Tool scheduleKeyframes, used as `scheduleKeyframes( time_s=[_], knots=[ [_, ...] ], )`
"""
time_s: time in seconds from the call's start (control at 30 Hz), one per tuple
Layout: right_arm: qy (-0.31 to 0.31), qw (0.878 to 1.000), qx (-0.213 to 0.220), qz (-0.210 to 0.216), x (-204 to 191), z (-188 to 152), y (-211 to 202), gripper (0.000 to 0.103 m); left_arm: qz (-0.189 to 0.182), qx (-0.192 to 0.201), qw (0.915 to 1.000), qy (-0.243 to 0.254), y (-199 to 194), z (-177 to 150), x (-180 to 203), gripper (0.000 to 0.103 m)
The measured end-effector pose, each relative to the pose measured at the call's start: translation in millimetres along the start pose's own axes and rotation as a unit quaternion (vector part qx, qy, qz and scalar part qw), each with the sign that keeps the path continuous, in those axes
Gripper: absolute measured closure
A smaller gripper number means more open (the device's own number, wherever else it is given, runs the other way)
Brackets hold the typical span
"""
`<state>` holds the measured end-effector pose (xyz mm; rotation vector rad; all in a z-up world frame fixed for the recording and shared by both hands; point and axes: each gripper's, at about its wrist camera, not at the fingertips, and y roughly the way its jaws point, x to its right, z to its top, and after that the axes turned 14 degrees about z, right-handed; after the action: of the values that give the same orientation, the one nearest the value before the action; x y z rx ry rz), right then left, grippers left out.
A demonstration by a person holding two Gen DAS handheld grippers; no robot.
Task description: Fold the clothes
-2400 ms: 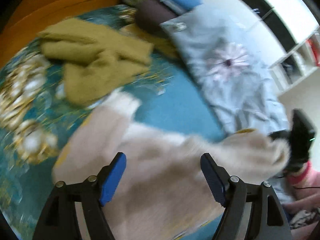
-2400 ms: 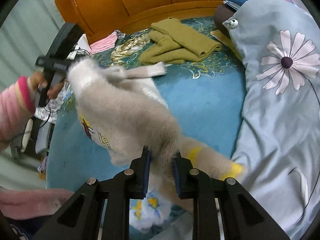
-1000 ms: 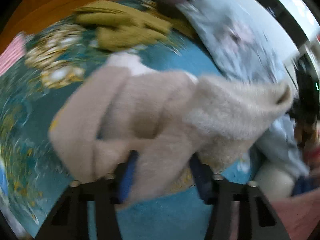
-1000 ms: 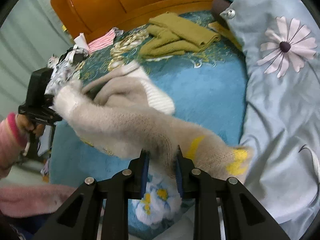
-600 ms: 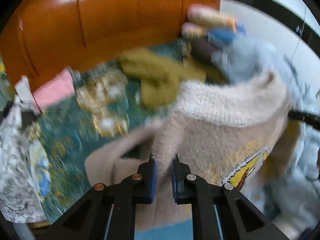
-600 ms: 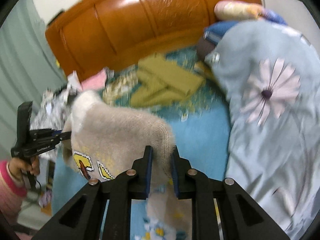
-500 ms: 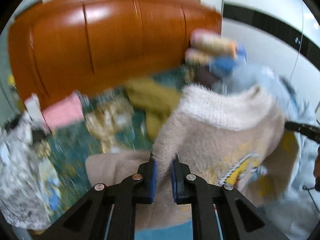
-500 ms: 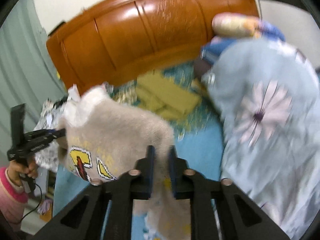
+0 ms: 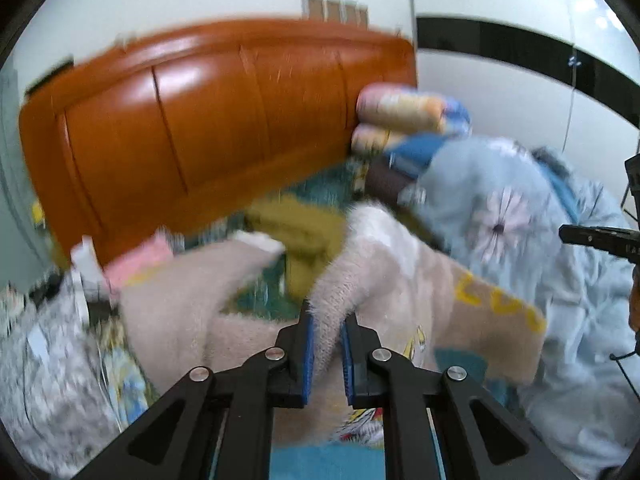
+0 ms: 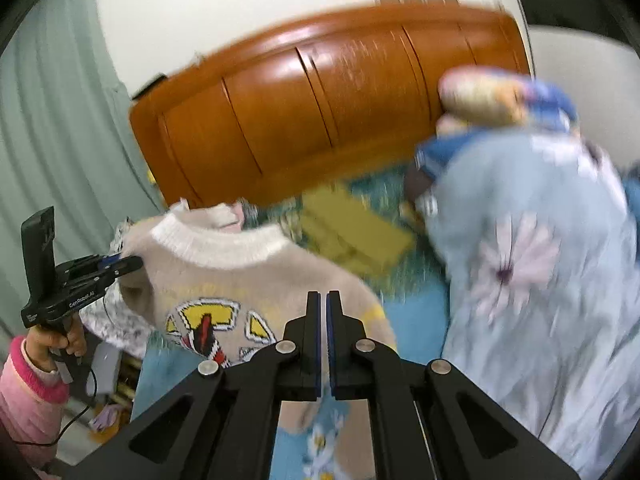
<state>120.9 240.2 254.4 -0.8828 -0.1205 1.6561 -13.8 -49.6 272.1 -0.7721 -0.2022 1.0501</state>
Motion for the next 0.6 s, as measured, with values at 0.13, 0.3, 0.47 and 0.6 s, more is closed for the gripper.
scheduleKeyframes(
  time_s=[0.13, 0.3, 0.47, 0.6],
  knots=[
    [0.031, 0.999, -0.044, 0.009, 18.9, -25.5, 22.8, 0.1, 0.006, -0.079, 0.9968, -0.008, 19.4, -54.1, -4.7, 0.091],
    [0.036, 0.994, -0.096, 0.026, 28.8, -31.8, 61.8, 0.1, 0.002, -0.17, 0.9841, -0.053, 50.8, -114.3, -16.6, 0.091],
    [0.015, 0.989, -0.146, 0.007, 37.2, -18.4, 103.5, 0.067, -0.021, -0.171, 0.9823, -0.074, 64.1, -130.8, -17.8, 0.09],
    [-0.008, 0.987, -0.163, 0.0, 45.7, 3.4, 121.9, 0.054, -0.031, -0.18, 0.9799, -0.079, 76.9, -134.1, -20.9, 0.089]
  ],
)
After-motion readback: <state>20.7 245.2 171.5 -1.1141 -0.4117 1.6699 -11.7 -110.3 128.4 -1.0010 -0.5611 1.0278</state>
